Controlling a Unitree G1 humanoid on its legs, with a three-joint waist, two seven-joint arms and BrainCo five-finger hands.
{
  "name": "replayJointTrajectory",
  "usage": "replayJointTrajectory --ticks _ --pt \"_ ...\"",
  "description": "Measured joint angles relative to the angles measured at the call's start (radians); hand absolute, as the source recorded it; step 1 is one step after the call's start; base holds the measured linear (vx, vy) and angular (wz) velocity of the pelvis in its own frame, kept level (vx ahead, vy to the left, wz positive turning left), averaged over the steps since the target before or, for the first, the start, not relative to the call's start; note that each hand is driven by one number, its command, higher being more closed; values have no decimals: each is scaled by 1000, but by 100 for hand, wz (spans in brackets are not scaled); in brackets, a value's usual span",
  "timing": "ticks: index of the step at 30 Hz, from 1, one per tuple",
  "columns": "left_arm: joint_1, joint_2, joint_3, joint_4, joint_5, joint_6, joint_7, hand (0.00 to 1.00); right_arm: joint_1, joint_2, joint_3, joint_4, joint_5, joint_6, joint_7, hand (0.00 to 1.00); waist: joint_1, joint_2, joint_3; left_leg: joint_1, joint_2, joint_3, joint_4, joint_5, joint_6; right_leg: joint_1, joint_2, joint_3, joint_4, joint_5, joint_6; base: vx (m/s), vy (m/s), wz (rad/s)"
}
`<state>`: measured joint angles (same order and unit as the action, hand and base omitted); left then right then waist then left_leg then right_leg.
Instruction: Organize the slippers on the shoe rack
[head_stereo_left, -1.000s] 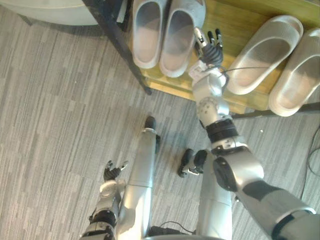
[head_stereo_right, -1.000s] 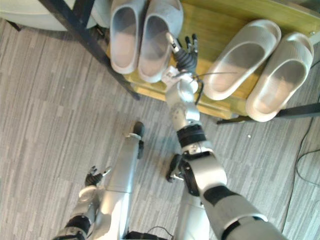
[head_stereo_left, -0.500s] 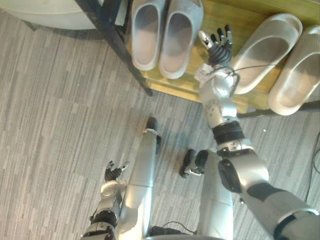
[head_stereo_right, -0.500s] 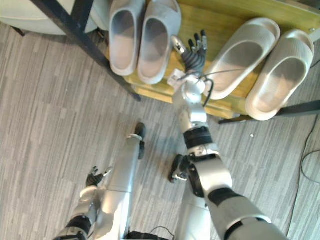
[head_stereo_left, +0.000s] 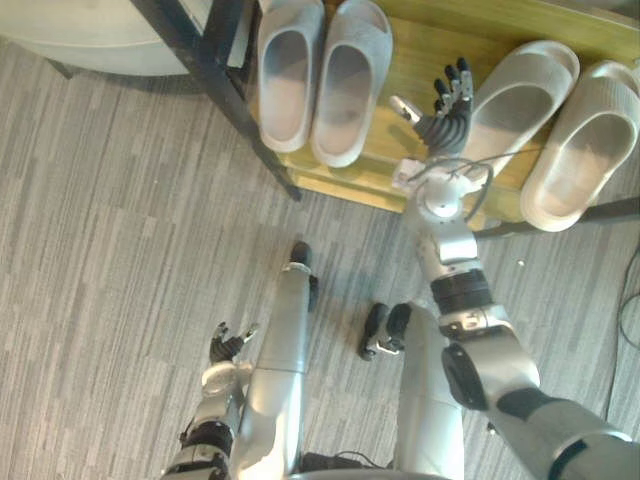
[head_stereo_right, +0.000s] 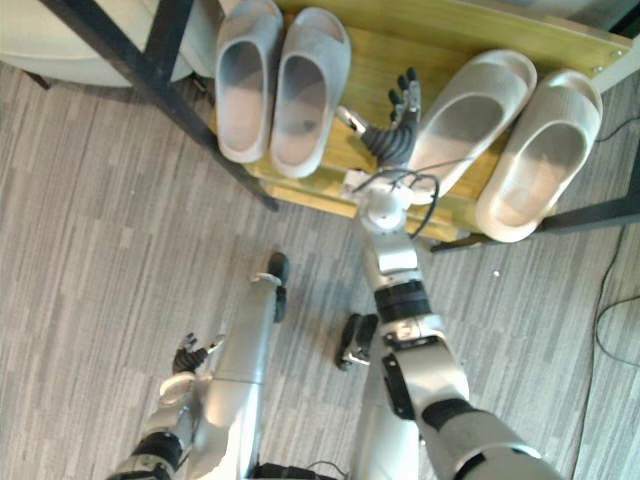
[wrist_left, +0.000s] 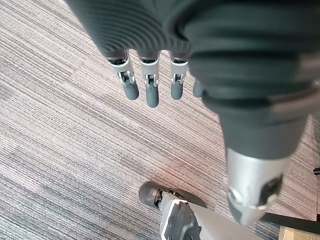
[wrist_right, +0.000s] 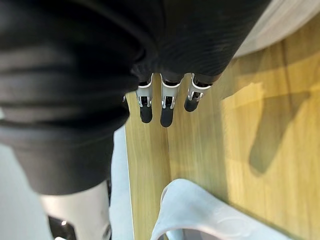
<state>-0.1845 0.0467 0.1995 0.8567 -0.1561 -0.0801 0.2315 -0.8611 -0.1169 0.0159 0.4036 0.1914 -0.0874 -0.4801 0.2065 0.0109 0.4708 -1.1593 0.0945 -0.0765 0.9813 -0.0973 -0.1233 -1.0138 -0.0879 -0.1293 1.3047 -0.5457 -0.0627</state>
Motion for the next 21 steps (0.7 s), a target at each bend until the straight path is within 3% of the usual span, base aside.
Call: replayJointTrajectory --ticks 6,13,21 --pt "11 -4 11 0 19 -1 2 0 148 7 75 -111 -93 2 15 0 -11 -5 -3 67 2 7 -36 -1 3 64 1 2 -38 5 6 -22 58 -1" --pt "97 19 17 -3 69 0 2 0 510 57 157 -294 -194 -1 92 0 -43 -29 -26 324 8 58 -237 28 28 307 -2 14 -253 60 34 61 58 -4" --pt "237 69 -45 -2 119 -1 -23 0 933 52 182 -357 -239 -20 221 0 -88 -78 -170 636 3 147 -521 55 55 612 -15 20 -589 145 87 170 86 -7"
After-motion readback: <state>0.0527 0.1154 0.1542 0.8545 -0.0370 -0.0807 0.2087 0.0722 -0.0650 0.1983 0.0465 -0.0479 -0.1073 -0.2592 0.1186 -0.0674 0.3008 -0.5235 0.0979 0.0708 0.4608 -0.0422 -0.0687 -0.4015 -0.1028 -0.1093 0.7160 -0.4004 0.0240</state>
